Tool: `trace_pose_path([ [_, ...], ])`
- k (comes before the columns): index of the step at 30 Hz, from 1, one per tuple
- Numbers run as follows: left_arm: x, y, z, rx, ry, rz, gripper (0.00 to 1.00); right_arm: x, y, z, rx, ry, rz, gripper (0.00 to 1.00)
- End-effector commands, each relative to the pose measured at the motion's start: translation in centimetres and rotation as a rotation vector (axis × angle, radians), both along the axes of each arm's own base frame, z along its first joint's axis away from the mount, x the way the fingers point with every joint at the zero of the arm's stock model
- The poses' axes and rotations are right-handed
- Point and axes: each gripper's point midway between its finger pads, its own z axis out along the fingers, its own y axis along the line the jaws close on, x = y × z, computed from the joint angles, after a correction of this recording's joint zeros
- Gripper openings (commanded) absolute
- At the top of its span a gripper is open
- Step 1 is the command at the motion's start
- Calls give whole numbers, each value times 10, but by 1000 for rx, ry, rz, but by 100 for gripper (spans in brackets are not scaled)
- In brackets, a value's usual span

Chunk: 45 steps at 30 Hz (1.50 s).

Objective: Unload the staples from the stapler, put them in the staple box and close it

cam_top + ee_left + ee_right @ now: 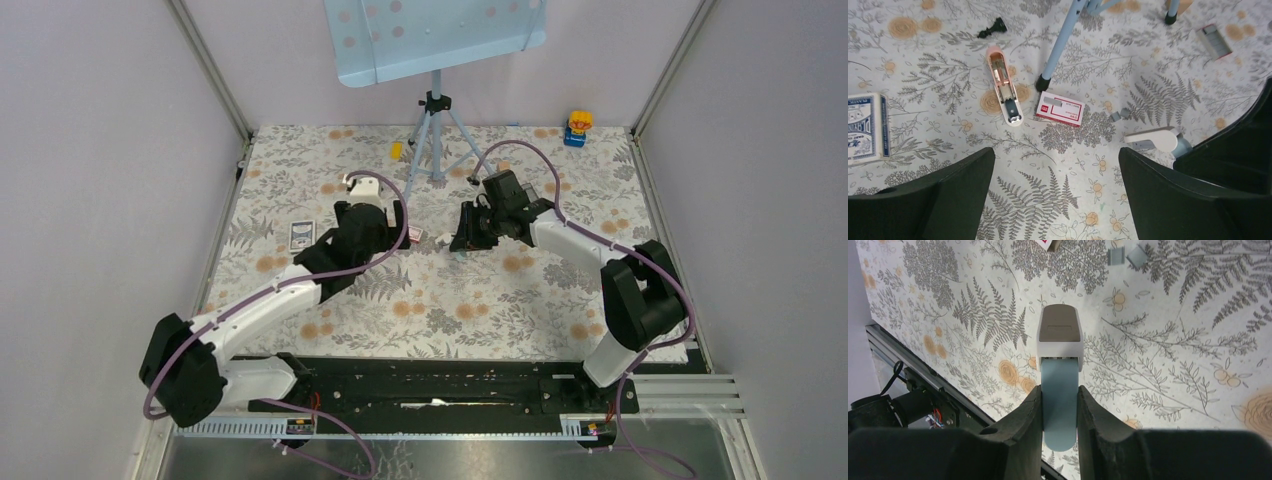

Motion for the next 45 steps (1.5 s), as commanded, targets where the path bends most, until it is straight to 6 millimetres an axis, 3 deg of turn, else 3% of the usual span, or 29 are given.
trace_pose_path([
  [1,-5,12,26,-36,-100,18,99,-7,2,35,44,-7,1,4],
  [8,-16,26,38,-27,-238,-11,99,-18,1,41,50,35,9,6],
  [11,-19,23,43,7,-295,-71,99,-20,1,44,60,40,14,6],
  [21,-42,-19,45,110,-427,-395,97,-36,6,68,133,98,3,10],
  [27,-78,-50,54,258,-624,-648,93,-41,8,90,200,101,-35,11],
  [30,-89,-58,56,340,-724,-735,99,-44,10,101,248,114,-26,10],
  [36,-78,-58,59,423,-770,-692,99,-52,9,117,323,153,0,8],
  [45,-68,-82,45,574,-788,-698,99,-62,15,134,414,198,23,7],
])
